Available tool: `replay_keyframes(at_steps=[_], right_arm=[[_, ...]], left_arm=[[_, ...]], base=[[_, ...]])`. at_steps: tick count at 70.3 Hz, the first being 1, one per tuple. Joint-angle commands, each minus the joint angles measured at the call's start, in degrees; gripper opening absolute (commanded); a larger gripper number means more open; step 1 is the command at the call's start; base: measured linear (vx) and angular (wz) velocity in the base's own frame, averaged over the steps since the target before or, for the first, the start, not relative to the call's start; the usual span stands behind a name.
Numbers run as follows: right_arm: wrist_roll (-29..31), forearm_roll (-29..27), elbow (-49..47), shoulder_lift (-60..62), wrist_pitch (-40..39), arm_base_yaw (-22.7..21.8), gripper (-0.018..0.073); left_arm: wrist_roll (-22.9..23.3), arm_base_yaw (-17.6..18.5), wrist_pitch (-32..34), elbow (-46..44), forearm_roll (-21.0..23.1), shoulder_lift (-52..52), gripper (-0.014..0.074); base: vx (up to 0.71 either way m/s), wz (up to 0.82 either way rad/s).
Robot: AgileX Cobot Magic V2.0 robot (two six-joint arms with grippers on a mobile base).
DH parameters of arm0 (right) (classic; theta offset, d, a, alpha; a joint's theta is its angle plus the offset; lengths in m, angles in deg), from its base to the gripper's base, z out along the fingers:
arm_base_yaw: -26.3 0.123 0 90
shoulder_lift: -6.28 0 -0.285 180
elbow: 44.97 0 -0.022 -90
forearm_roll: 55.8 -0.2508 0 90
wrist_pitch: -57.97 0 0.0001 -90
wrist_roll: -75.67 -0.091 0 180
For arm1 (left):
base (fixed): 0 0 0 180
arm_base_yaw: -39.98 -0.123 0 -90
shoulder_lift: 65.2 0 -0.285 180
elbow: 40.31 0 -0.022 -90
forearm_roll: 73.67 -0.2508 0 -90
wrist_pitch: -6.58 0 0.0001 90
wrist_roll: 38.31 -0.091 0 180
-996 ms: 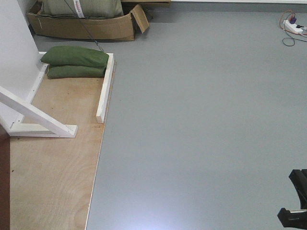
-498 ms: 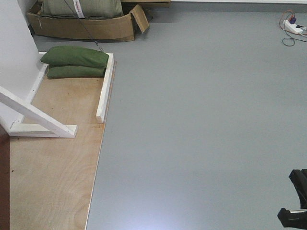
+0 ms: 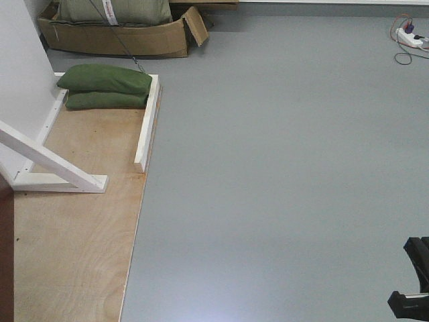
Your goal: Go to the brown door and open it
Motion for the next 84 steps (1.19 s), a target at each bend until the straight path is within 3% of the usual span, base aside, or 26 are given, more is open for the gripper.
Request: replay_keyframes(at_steps=[1,10,22,27,28,31,40,60,84], right_arm=[[0.6,0.3,0.1,0.9,-4.6,-0.1,0.0000],[0.6,0.3,0.1,0.9,-4.6,-0.1,0.0000],[0.6,0.3,0.1,0.9,-4.6,-0.1,0.0000],[0.6,0.3,0.1,0.9,-4.6,-0.1,0.0000],[0.6,0.3,0.1,0.9,-4.6,-0.1,0.0000],[0.6,0.3,0.1,0.9,-4.6,-0.1,0.0000],[0.6,0.3,0.1,0.9,-4.6,-0.1,0.0000],[0.6,0.3,0.1,0.9,-4.6,-0.1,0.0000],[0.6,0.3,0.1,0.9,-4.6,-0.1,0.0000]], left_arm=[[-4.4,-3.5,6.0,-2.2,0.1,-3.2,0.0017],[-9.5,-12.4,6.0,-3.1,2.5,-6.7,0.0017],[-9.7,-23.1,6.0,-3.2,4.8,-10.8,0.0017],[-9.6,-26.3,6.0,-3.2,6.9,-12.6,0.0017],[-9.6,-30.1,6.0,-3.2,10.9,-15.3,0.0017],[-9.5,-31.3,6.0,-3.2,12.3,-16.6,0.0017],[-8.7,-32.9,6.0,-4.5,16.3,-20.5,0.0017],[-7.0,-32.9,5.4,-13.8,21.3,-27.5,0.0017],[-7.0,-32.9,4.0,-15.2,21.3,-32.5,0.0017]], base=[[0.00,0.00],[0.00,0.00],[0.00,0.00],[0.00,0.00],[0.00,0.00],[0.00,0.00],[0.00,0.00],[0.00,0.00],[0.00,0.00]])
